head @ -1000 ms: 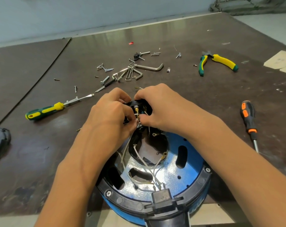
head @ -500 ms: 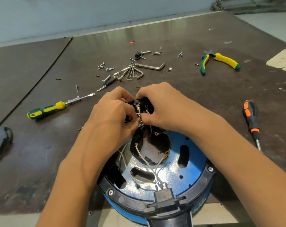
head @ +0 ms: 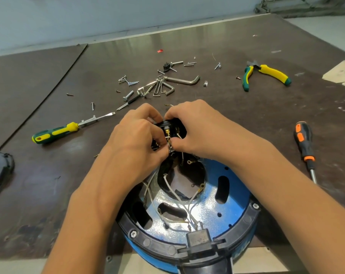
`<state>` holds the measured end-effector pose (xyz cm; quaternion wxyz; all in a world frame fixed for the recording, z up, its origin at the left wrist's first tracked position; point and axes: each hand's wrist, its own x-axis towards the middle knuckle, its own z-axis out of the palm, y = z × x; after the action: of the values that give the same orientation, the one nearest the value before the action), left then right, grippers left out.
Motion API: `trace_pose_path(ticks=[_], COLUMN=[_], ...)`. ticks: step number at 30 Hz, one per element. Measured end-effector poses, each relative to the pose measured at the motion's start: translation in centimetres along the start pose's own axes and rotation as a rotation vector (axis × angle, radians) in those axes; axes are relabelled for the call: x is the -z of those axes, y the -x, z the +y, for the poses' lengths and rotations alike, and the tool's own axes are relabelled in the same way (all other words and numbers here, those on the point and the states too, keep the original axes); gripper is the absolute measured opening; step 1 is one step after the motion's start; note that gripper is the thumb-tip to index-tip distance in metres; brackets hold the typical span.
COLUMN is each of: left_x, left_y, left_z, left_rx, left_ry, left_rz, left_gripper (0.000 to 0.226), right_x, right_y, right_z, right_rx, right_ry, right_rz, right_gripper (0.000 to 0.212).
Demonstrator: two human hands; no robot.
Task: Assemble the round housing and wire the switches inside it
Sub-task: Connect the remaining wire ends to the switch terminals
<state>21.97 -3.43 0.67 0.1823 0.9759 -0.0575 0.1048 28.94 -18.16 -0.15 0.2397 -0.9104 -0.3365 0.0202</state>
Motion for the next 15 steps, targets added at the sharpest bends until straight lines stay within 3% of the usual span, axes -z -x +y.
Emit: trace_pose_path(ticks=[15], left_x=[-0.23], left_y=[-0.14], left_z=[0.17], left_rx=[0.025], left_ry=[-0.022], left_rz=[0.021], left_gripper=[0.007], right_x=[-0.01], right_y=[-0.03], right_z=[0.06], right_rx=[0.000], right_ry=[0.004], right_rz=[0.015], right_gripper=[0.035])
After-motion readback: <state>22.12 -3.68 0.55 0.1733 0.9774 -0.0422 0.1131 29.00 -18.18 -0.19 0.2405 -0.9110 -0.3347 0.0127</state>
